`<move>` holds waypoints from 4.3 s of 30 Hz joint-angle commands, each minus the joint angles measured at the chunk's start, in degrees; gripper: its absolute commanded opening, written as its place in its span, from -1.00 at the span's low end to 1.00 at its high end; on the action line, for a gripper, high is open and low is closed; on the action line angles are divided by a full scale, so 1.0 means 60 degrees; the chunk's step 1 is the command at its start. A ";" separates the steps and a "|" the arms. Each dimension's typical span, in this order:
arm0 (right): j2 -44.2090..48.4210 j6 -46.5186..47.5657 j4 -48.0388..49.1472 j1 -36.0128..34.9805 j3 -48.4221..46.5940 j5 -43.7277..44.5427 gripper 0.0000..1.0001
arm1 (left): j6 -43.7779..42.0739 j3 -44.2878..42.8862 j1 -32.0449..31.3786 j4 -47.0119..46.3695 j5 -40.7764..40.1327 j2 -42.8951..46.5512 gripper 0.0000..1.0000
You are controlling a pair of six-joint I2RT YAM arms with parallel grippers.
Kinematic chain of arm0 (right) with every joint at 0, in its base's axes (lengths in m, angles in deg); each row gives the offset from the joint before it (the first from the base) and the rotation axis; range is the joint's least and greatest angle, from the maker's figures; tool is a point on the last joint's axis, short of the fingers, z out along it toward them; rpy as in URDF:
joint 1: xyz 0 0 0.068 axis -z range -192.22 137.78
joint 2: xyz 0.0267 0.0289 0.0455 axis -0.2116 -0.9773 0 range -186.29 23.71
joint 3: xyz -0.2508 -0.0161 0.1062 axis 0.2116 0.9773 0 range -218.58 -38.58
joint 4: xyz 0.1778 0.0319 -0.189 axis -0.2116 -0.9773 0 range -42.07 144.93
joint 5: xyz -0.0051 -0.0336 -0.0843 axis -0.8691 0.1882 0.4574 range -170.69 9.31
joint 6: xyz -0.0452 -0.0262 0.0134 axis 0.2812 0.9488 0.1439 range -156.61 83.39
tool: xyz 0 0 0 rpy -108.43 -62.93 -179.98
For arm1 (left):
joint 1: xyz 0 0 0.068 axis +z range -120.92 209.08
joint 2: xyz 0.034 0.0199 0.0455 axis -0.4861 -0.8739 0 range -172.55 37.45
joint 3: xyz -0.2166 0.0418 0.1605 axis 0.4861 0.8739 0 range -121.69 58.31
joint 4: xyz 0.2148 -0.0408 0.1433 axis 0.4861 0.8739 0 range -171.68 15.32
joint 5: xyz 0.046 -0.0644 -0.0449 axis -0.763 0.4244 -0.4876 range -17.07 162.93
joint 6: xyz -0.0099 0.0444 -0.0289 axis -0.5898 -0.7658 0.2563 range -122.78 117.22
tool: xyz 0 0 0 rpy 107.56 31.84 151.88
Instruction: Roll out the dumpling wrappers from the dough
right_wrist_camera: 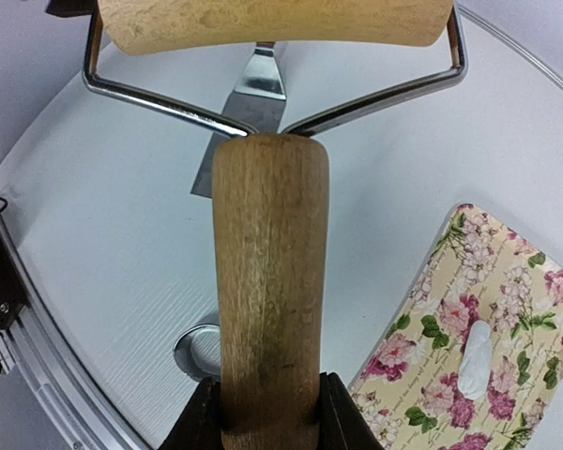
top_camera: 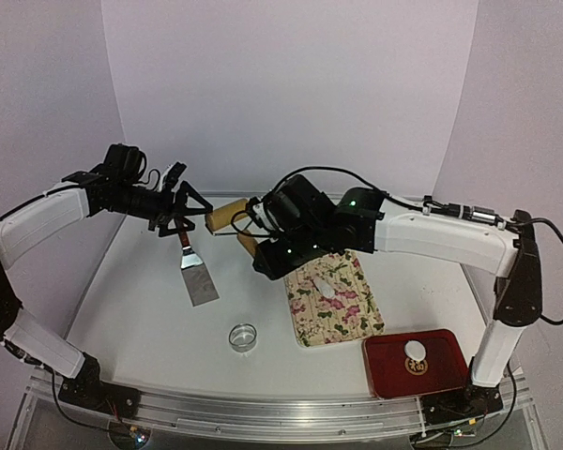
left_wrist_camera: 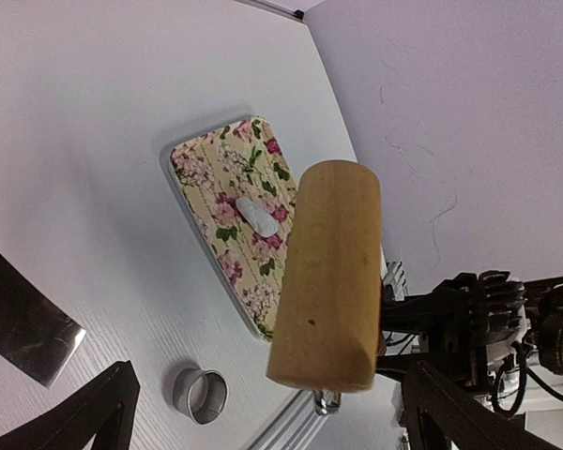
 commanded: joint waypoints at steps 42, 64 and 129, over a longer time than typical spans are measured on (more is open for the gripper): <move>0.2320 -0.2538 0.3051 0.1469 0.2501 -0.0685 0.97 | 0.6007 0.1052 -0.1741 -0.5427 -0.0121 -0.0304 -1.00; 0.1712 -0.6164 0.9897 0.2666 0.4762 -0.6079 0.96 | 0.9135 0.0925 -0.1741 -0.8945 -0.0956 0.0584 -1.00; 0.3570 -0.4788 0.0003 0.4252 0.2555 -0.0049 -1.00 | -0.0934 -0.2048 -0.2188 0.0150 -0.3878 -0.3253 0.75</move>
